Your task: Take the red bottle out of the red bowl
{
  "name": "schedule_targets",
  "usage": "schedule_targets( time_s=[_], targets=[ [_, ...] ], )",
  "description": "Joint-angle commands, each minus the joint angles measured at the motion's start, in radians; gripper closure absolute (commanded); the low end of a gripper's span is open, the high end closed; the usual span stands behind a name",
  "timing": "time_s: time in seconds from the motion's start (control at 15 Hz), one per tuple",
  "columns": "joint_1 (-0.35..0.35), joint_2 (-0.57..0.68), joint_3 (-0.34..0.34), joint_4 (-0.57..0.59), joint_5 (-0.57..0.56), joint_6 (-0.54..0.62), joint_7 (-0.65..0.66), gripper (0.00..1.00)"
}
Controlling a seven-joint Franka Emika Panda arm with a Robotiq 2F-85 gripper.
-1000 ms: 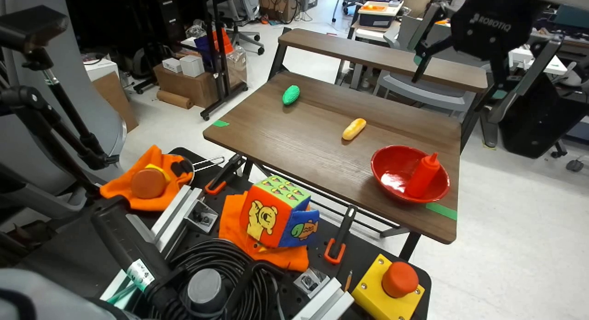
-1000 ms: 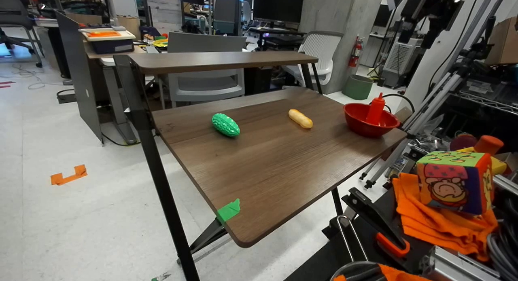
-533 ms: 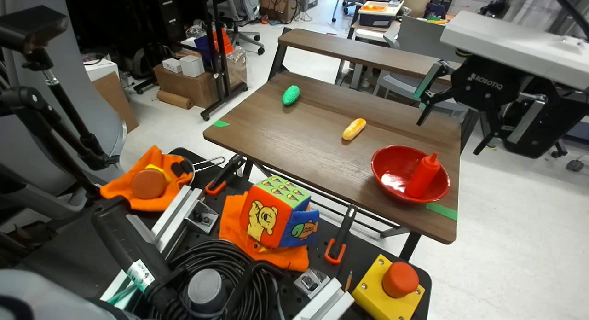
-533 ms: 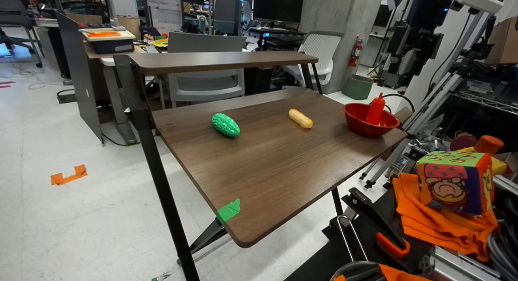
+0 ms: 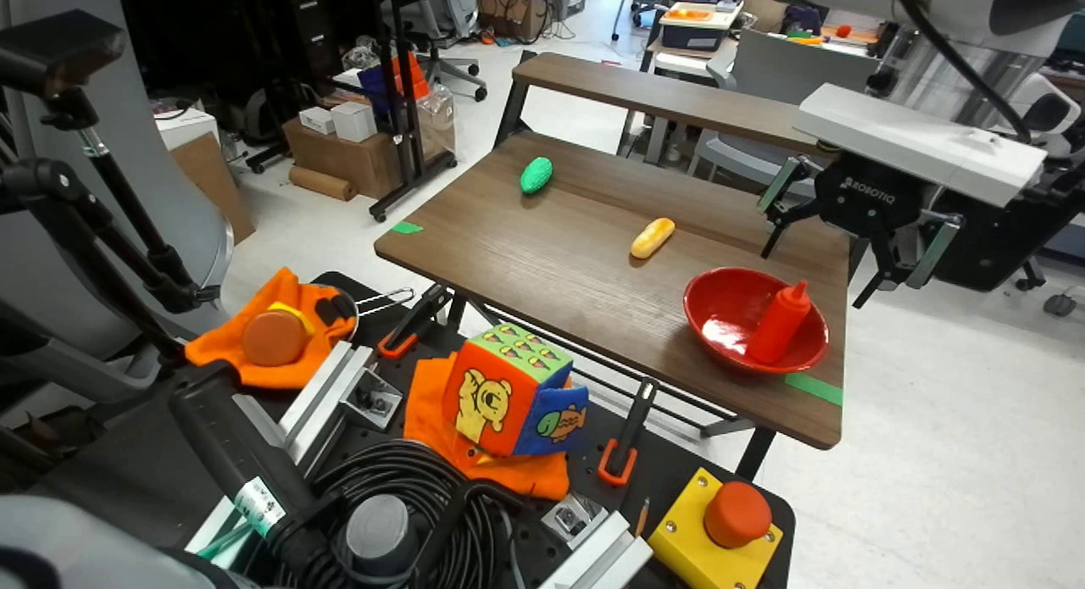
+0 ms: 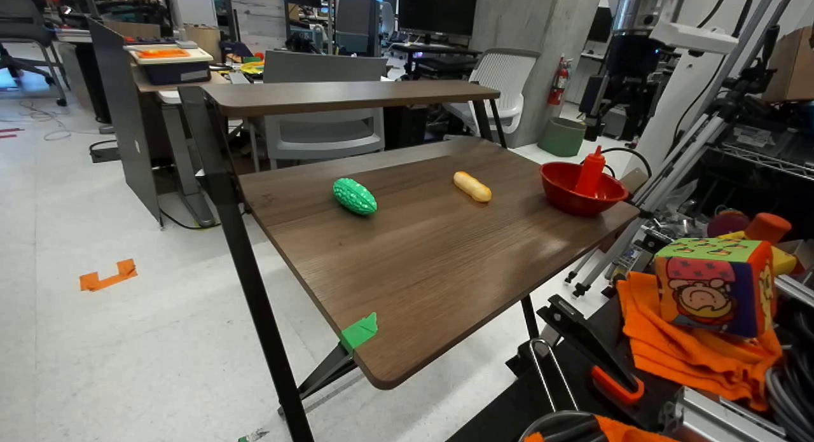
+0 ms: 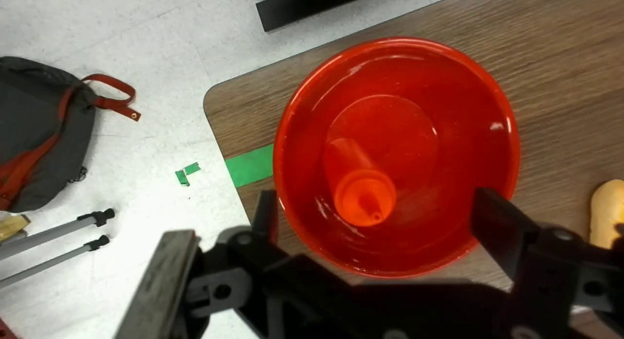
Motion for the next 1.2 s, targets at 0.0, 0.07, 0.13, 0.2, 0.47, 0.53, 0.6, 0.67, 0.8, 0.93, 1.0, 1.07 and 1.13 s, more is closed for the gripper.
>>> schedule_targets(
  time_s=[0.0,0.07,0.13,0.2,0.47,0.53,0.6,0.67,0.8,0.93,1.0,1.07,1.13],
  targets=[
    [-0.007,0.073,0.021,0.069,-0.034,-0.003,0.058,0.00],
    [-0.005,0.086,0.022,0.079,-0.039,-0.005,0.067,0.00],
    [-0.002,0.101,0.023,0.088,-0.045,-0.004,0.077,0.00],
    [0.000,0.114,0.022,0.098,-0.055,-0.005,0.088,0.00],
    [0.014,0.156,0.018,0.128,-0.095,-0.014,0.133,0.11],
    [0.021,0.167,0.014,0.134,-0.111,-0.026,0.146,0.28],
    [0.027,0.174,0.009,0.140,-0.128,-0.026,0.163,0.34],
    [0.030,0.182,0.008,0.143,-0.137,-0.029,0.175,0.42],
    [0.036,0.193,0.005,0.148,-0.159,-0.031,0.200,0.58],
    [0.040,0.192,0.004,0.149,-0.170,-0.043,0.220,0.73],
    [0.042,0.186,0.004,0.148,-0.170,-0.048,0.230,0.81],
    [0.042,0.176,0.007,0.146,-0.167,-0.063,0.235,0.87],
    [0.042,0.158,0.011,0.141,-0.163,-0.076,0.237,0.87]
  ],
)
